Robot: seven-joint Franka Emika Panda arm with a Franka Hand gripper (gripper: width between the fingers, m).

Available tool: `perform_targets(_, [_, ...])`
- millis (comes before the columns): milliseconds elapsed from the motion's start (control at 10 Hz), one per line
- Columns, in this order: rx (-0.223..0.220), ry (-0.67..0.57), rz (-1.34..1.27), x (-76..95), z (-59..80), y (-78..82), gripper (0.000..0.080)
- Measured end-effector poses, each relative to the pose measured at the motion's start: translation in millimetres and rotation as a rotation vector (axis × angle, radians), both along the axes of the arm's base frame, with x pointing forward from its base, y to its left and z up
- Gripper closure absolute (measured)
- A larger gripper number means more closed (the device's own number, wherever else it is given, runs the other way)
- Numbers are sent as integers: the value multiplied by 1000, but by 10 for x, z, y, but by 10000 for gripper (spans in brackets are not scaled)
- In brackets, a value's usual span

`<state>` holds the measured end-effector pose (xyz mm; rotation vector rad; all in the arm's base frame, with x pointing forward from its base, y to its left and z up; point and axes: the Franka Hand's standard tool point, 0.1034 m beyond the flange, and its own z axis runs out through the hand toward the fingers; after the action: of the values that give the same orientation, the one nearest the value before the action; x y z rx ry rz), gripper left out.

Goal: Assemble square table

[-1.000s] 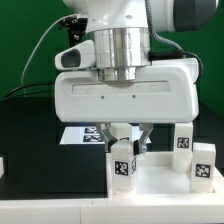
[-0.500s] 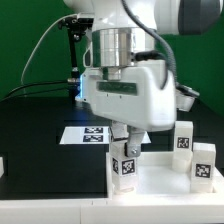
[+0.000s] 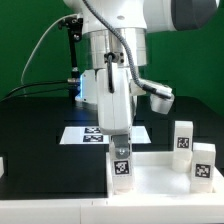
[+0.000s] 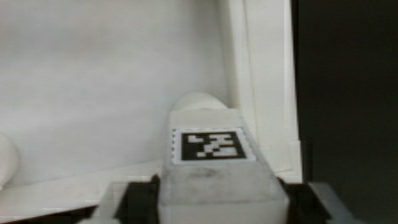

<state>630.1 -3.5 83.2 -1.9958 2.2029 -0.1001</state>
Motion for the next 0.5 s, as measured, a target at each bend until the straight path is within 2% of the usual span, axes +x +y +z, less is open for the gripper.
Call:
perform_targets(100, [-36,-19,233,8,25,-32,259])
perform_targets(200, [-61,-34,436,9,36,-45,259])
perform_targets(300, [-81,-48,556,9,31,-36,182])
perform_targets(500, [-111,-57,681,-2,19,-49,156])
